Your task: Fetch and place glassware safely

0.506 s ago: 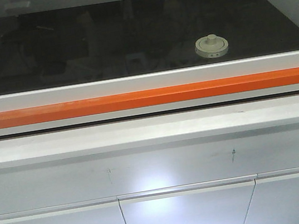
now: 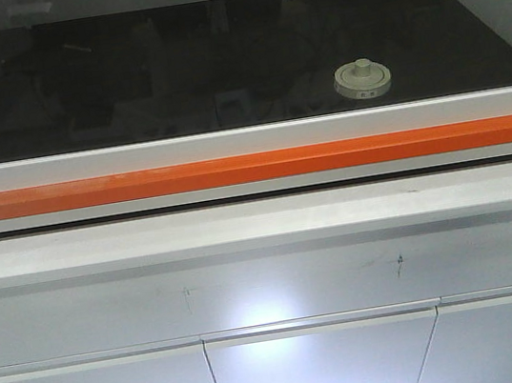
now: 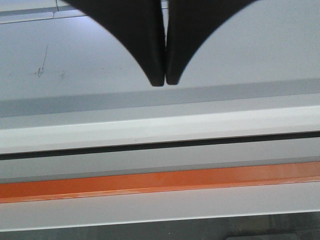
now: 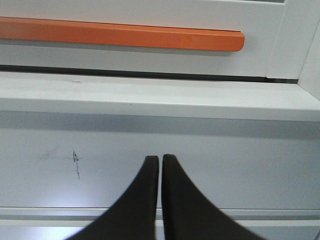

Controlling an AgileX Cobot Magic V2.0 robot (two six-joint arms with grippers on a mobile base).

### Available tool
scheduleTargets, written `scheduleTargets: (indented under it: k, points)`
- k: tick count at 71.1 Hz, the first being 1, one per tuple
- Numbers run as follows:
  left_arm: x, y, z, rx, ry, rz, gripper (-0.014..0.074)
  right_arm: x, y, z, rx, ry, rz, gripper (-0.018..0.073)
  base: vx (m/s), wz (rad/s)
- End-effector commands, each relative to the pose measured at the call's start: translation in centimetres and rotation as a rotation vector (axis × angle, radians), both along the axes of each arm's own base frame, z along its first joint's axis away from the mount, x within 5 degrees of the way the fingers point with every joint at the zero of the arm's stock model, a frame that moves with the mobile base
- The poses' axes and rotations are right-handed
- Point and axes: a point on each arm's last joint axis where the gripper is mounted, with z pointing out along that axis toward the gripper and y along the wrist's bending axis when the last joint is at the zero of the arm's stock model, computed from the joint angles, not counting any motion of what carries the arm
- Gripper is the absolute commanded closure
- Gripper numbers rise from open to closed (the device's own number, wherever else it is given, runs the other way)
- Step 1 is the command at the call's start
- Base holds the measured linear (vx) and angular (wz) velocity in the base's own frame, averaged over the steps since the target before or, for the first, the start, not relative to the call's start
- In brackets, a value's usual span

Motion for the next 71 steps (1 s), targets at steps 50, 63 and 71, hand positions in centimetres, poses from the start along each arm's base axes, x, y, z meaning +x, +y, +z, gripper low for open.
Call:
scheduleTargets:
  k: [50,63,71]
  points:
    - [0.1,-0.1,-0.1,-0.017,-0.067,-0.008,0.0603,0.1,0.1,0.4,-0.023,-0.100,0.013,0.0563,0.00,0.00]
    - [0.1,-0.1,0.5,-0.039,-0.128,-0.009,0.0603,0.1,0.2,0.9,-0.068,-0.152,0.023,0.0563,0.00,0.00]
    - [0.0,-0.1,1.1,-0.053,-0.198,-0.010,0.0603,0.1,0.3,1.6,-0.067,-0.230,0.038,0.0563,0.00,0.00]
